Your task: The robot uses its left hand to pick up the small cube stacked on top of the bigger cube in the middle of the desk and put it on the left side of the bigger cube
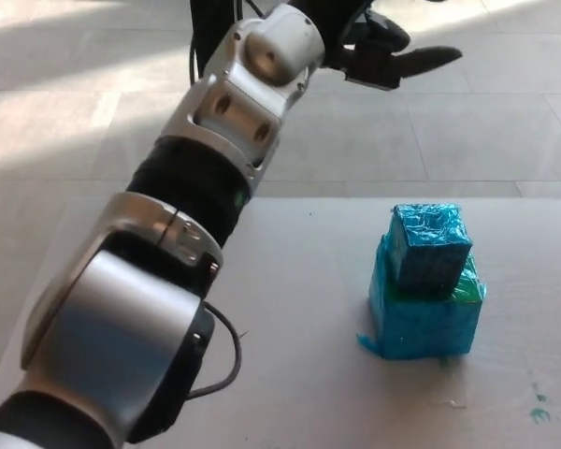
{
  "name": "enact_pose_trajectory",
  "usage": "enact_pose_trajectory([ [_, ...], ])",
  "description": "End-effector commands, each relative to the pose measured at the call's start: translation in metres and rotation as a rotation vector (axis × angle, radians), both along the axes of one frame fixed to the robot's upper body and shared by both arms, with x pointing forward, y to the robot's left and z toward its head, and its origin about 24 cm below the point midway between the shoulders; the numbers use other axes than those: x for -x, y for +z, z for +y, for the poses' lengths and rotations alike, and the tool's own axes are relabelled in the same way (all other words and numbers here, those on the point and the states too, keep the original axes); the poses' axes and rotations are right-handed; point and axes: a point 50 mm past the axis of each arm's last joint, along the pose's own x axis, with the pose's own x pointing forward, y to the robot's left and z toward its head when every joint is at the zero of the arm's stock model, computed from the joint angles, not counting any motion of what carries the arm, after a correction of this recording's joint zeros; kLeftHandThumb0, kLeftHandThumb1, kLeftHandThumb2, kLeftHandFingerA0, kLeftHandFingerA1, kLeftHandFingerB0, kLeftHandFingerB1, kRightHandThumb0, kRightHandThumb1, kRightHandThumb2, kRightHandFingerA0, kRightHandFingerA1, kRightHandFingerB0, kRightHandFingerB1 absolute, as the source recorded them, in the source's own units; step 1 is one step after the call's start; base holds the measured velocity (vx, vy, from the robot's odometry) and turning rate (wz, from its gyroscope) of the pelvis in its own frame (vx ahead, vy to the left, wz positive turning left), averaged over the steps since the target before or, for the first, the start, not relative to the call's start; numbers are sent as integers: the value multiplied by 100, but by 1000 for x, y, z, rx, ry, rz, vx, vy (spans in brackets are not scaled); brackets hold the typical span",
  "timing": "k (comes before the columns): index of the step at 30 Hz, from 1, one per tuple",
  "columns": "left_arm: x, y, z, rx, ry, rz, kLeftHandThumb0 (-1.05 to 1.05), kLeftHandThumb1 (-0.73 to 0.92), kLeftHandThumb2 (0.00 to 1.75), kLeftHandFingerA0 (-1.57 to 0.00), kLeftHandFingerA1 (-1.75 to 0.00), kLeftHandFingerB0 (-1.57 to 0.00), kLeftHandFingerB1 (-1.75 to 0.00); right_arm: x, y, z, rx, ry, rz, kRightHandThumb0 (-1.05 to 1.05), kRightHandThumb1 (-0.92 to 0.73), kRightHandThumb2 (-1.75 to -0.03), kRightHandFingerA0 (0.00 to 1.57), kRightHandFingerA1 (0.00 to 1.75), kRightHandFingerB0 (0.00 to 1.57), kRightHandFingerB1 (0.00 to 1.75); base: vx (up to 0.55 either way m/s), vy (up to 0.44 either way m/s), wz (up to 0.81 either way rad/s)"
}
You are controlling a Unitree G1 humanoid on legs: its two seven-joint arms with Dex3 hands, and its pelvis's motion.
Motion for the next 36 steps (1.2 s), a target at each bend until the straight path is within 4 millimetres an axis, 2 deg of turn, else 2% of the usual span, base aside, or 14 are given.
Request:
enact_pose_trajectory([
  [1,4,-7,-18,39,-24,15,-82,60,59,-39,-62,-33,-42,2,-3,2,4,-34,-15,-53,-54,-91,50,68,37,52,0,0,0],
  [6,9,-26,-35,26,-40,61,-86,61,59,-38,-65,-37,-45,3,-4,1,-17,-46,-15,-53,-54,-90,49,69,37,52,0,0,1],
  [7,11,-35,-39,-2,-54,70,-81,45,88,-34,-66,-31,-54,1,-5,4,-17,-36,-11,-51,-54,-91,50,70,35,52,0,0,0],
  [8,12,-41,-41,-53,-50,58,-81,60,58,-35,-66,-35,-49,1,-5,4,-15,-37,-6,-51,-54,-92,50,70,36,52,0,0,0],
  [21,7,-74,-29,-252,-23,162,-92,61,60,-11,-46,-17,-32,-2,-4,6,-22,-20,-31,-54,-54,-91,49,69,37,53,0,0,0],
  [22,7,-77,-30,-298,-37,154,-92,51,94,-6,-46,-7,-40,-2,-3,5,-19,-10,-31,-50,-68,-60,51,60,43,38,0,0,0],
  [23,8,-78,-30,-329,-41,142,-92,52,97,-3,-42,-8,-36,-2,-3,5,-20,-7,-33,-54,-54,-91,49,68,37,53,0,0,0],
  [24,9,-80,-31,-385,-45,116,-93,54,100,-2,-31,-16,-26,-2,-2,5,-23,-6,-37,-54,-53,-91,47,68,36,53,0,0,0],
  [25,9,-82,-32,-434,-48,98,-100,64,59,-2,-40,-8,-31,-3,-1,4,-20,0,-38,-54,-54,-92,48,68,36,53,0,0,0],
  [26,10,-82,-33,-442,-48,96,-100,64,59,-2,-40,-8,-31,-4,0,4,-10,8,-38,-54,-54,-92,48,68,36,53,0,0,0],
  [28,10,-84,-33,-458,-48,82,-104,64,63,0,-38,-7,-31,-4,1,4,-8,8,-39,-54,-54,-92,48,68,36,53,0,0,0],
  [29,11,-88,-35,-492,-46,78,-91,50,101,-4,-8,-15,-7,-3,0,5,-11,3,-45,-50,-68,-60,51,60,43,38,0,0,0],
  [30,12,-89,-37,-498,-47,82,-95,51,102,0,-2,-15,0,-3,0,5,-3,12,-43,-52,-53,-91,48,66,36,53,0,0,0],
  [36,15,-93,-43,-455,-82,136,-105,48,95,0,0,0,-7,-6,1,6,19,15,-54,-53,-55,-92,51,68,38,54,0,0,0],
])
